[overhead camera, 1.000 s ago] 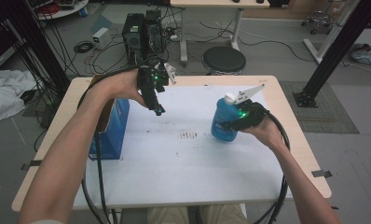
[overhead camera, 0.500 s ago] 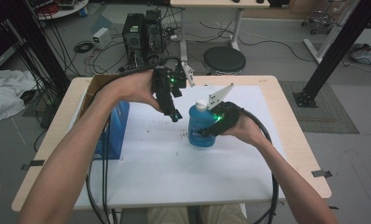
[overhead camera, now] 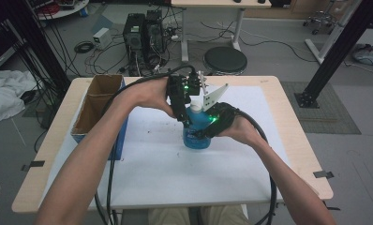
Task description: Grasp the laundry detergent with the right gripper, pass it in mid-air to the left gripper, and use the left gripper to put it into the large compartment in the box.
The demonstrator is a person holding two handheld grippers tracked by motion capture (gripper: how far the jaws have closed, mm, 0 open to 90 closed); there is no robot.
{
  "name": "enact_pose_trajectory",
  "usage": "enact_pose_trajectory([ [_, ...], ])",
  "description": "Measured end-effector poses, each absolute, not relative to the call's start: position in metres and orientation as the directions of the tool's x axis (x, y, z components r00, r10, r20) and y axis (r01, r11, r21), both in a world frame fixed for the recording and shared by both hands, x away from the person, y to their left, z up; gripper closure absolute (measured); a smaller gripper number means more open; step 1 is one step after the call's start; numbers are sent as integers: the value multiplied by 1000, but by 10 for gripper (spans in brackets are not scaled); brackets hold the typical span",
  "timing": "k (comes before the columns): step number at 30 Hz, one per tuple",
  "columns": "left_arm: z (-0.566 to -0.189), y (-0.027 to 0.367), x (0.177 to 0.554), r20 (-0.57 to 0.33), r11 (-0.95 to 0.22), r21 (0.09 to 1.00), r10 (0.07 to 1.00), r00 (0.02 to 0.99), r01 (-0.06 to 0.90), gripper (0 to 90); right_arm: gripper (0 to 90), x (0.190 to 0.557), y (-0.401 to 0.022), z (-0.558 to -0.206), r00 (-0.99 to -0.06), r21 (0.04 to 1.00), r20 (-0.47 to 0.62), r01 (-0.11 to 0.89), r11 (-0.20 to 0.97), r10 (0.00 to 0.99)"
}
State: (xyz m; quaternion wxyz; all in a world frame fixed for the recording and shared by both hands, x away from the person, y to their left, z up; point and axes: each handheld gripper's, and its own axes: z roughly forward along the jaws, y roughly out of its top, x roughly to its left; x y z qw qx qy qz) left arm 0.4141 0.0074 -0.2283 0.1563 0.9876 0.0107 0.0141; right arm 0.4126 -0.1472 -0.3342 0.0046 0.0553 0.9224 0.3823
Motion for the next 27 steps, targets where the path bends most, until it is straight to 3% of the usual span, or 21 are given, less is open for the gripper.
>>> enact_pose_trajectory([
  [27, -241, -1, 416, 9, -946, 325, 11, 1000, 8, 266, 456, 412, -143, -336, -994, 715, 53, 106, 691, 97],
])
